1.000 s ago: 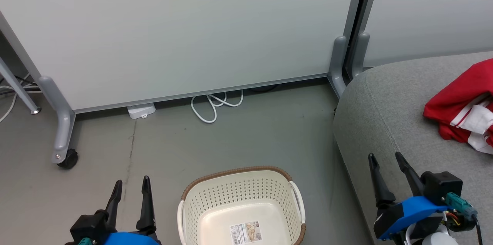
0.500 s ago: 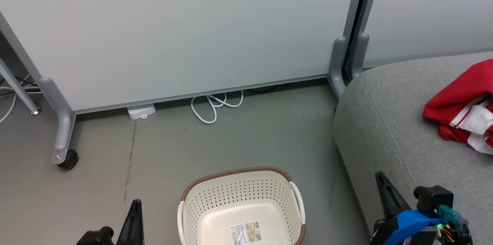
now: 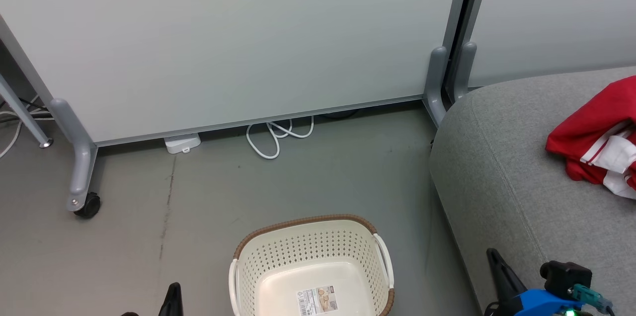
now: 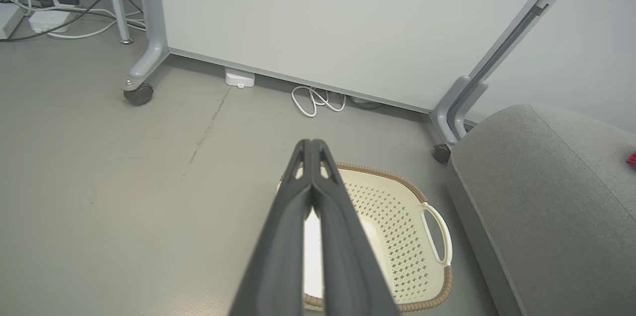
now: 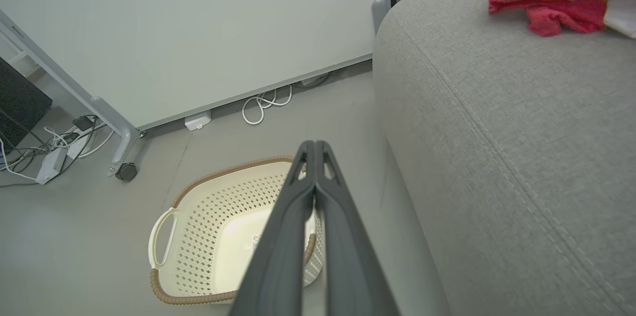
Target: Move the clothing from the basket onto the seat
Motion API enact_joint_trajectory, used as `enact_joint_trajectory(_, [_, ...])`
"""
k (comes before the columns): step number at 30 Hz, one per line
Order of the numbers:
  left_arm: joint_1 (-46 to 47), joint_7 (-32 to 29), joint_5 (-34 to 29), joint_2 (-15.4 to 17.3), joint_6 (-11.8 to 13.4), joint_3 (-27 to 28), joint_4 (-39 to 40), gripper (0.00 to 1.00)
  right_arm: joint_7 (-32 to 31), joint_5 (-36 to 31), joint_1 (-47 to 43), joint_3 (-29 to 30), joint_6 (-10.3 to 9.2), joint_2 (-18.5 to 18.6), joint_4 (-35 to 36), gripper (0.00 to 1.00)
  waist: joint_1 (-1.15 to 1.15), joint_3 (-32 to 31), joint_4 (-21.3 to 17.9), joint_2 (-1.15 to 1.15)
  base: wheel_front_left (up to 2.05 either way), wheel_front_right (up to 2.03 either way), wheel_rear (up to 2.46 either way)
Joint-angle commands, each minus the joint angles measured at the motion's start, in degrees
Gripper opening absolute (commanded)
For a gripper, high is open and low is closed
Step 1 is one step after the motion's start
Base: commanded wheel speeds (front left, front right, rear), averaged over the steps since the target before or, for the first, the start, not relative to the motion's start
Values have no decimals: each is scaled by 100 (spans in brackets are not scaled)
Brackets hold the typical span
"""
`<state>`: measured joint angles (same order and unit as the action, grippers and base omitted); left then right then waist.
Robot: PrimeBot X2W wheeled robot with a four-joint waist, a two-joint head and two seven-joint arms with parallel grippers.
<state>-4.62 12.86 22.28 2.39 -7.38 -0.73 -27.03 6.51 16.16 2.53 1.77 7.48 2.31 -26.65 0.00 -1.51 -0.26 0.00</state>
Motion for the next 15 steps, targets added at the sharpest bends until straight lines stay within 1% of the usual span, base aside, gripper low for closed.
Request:
enact_joint_trajectory(1, [168,-59,263,23,-1,49,147,0,-56,294,106,31,0,14,148,0,0,3,1,0,0,0,0])
enact_joint_trajectory(14, [348,-392,1464,31,-3,171,360,0,-276,1598,162,110,0,24,358,0,0,22,3,0,0,0,0])
enact_joint_trajectory(15, [146,-380,1392,-2,0,150,242,0,-264,1518,19,87,0,-1,227,0,1,22,3,0,0,0,0])
